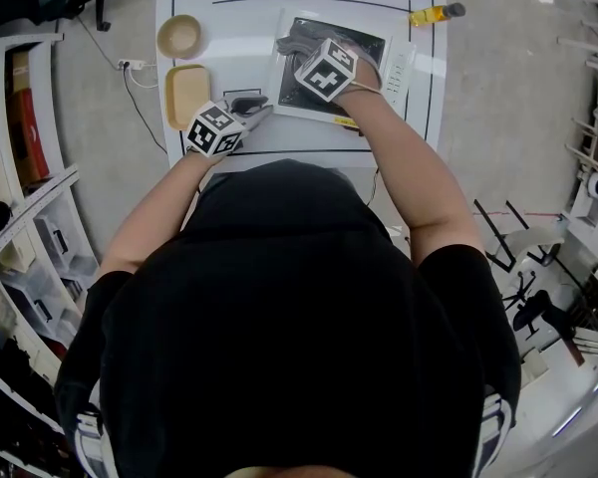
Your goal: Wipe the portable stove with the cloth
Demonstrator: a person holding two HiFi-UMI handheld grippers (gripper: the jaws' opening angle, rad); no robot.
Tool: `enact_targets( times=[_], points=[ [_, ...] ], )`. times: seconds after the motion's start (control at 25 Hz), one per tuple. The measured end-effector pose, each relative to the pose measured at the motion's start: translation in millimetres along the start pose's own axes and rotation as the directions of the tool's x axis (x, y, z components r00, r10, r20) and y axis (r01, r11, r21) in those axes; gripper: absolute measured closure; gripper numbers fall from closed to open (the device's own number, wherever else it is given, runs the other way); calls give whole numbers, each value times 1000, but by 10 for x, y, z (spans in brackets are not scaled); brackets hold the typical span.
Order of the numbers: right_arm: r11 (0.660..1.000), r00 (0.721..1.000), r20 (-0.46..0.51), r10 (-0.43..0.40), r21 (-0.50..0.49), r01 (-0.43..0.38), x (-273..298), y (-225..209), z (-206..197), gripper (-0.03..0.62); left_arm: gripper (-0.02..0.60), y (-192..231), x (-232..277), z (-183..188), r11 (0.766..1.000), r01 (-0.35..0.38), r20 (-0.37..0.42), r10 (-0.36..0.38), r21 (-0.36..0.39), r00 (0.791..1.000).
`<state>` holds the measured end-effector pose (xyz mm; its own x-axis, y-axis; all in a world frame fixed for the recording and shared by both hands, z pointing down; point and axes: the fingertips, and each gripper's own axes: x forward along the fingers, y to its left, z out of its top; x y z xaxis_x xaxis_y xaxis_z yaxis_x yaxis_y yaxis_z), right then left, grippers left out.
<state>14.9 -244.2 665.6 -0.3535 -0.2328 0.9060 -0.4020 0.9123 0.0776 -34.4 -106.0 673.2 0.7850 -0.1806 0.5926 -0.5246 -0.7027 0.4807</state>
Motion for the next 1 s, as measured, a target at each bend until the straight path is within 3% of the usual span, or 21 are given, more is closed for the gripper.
enact_targets(
  times=[0.24, 0.44, 0.72, 1.0],
  points=[
    [995, 999, 35, 23, 100, -27, -17, -154, -73, 484, 494, 19, 13, 4, 1000, -4, 2, 4, -3, 1000],
    [966, 996, 74, 38, 252, -56, -42, -315, -211, 484, 495, 8, 20, 11, 1000, -6, 3, 6, -4, 1000],
    [930, 995, 102, 12, 364, -49, -126, -571, -463, 484, 497, 5, 30, 11, 1000, -10, 2, 10, -4, 1000],
    [897, 997, 60, -41, 441, 10, -291, -669, -861, 485, 497, -5, 34, -1, 1000, -9, 1, 9, 3, 1000]
  ],
)
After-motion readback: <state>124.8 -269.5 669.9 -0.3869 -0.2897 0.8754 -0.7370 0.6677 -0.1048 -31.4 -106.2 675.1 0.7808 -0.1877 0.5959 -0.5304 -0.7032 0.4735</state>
